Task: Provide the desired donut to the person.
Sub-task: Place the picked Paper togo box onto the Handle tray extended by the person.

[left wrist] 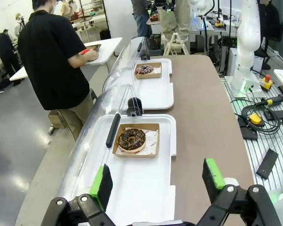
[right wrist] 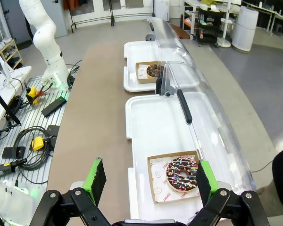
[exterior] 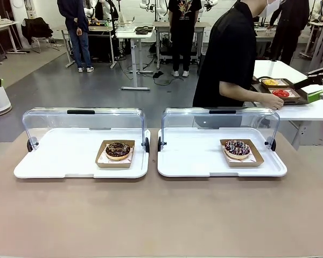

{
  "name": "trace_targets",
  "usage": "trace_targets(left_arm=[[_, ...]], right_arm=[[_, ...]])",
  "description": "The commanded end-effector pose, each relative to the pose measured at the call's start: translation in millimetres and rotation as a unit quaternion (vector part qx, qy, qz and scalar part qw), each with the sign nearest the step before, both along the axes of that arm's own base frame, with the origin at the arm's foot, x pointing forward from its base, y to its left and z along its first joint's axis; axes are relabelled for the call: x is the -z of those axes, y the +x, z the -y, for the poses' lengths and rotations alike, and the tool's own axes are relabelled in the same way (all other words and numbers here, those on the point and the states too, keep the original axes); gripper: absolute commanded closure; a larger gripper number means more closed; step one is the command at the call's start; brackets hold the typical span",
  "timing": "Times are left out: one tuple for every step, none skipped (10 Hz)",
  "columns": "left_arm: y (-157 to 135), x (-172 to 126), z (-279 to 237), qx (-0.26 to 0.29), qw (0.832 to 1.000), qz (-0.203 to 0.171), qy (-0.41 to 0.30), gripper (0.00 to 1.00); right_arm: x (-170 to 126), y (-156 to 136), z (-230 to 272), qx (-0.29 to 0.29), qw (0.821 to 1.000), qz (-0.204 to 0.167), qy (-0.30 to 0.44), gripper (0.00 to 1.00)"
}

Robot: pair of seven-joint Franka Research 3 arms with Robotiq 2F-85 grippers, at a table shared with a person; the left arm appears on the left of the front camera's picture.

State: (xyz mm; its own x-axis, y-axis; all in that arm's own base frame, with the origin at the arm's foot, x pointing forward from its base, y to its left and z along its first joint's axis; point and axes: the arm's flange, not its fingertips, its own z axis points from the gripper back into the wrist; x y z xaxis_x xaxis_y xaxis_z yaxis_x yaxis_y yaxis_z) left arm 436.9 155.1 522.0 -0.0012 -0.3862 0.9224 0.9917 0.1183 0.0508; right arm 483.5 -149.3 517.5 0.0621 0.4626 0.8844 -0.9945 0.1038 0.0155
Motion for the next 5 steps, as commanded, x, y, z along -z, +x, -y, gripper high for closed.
trace_targets(left_arm=[[-2.3, -2.1, 0.7, -0.002, 1.0, 0.004, 0.0, 0.0], [-2.3, -2.1, 0.7, -0.002, 1.0, 0.004, 0.0, 0.0], [-2.3, -2.1, 0.7, -0.002, 1.0, 0.004, 0.0, 0.0], [-2.3, -2.1, 0.7, -0.002, 1.0, 0.004, 0.0, 0.0], [-2.3, -2.1, 0.7, -0.002, 1.0, 0.004, 0.0, 0.0]], right_arm=[[0.6, 1.1, -0.7, 0.003, 1.0, -0.001, -0.001, 0.0], [0.6, 1.1, -0.7, 0.003, 1.0, -0.001, -0.001, 0.0], [0.6, 1.1, -0.7, 0.003, 1.0, -0.001, -0.001, 0.0], [0.6, 1.1, -0.7, 0.003, 1.0, -0.001, -0.001, 0.0], [0.6, 1.1, -0.7, 0.003, 1.0, -0.001, -0.001, 0.0]])
